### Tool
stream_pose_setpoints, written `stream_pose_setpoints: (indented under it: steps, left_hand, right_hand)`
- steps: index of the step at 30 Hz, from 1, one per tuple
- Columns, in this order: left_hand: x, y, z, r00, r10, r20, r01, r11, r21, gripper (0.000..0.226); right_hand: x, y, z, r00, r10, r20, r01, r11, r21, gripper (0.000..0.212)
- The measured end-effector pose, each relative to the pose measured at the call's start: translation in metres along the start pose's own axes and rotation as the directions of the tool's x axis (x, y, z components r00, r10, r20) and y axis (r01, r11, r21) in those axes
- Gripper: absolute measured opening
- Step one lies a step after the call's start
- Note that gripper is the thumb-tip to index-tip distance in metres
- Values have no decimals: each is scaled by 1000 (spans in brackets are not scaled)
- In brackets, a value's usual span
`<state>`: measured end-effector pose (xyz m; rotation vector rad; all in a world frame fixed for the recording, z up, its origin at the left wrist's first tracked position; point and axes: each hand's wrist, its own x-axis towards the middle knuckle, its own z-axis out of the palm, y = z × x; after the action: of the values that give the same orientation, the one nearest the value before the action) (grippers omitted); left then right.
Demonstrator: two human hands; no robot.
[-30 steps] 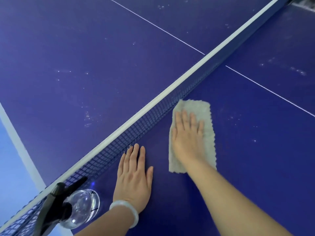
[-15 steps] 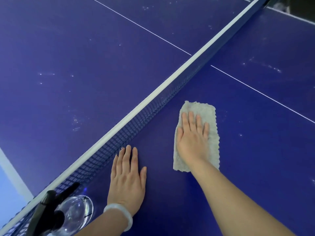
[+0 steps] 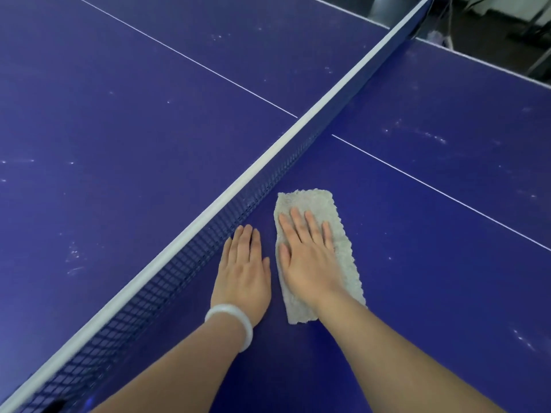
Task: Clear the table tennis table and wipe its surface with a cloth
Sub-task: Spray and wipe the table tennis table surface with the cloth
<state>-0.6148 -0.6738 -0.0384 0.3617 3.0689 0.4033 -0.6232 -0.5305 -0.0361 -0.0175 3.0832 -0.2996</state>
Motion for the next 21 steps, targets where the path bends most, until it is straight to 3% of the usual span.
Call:
stream_pose_setpoints:
  steps: [4, 7, 9, 12, 14, 19, 21]
  left_hand:
    - [-2, -1, 6, 1000, -11, -10, 11, 998, 61, 62]
    - [2, 0, 5, 1000, -21, -18, 22, 996, 82, 58]
    - [1, -1, 7, 1000, -19, -7, 19, 996, 88, 59]
    - [1, -1, 9, 999, -35, 12, 34, 996, 88, 62]
    - [1, -2, 9, 999, -38, 3, 37, 994, 98, 61]
    - [1, -1, 8, 999, -28, 20, 26, 995, 93, 63]
    - [0, 0, 7, 999, -32, 37, 29, 996, 80, 67]
  right_hand:
    - [49, 21, -6, 998, -52, 34, 54, 998, -41, 54]
    - [96, 39, -9, 1000, 2, 26, -1, 999, -43, 55]
    - [129, 49, -12, 991, 130, 19, -129, 991, -29, 55]
    - [161, 51, -13, 913, 409, 10, -409, 913, -8, 56]
    - [165, 35, -11, 880, 475, 4, -475, 880, -1, 57]
    - [155, 24, -10, 981, 194, 24, -194, 981, -9, 57]
    - [160, 54, -17, 972, 236, 17, -235, 972, -25, 56]
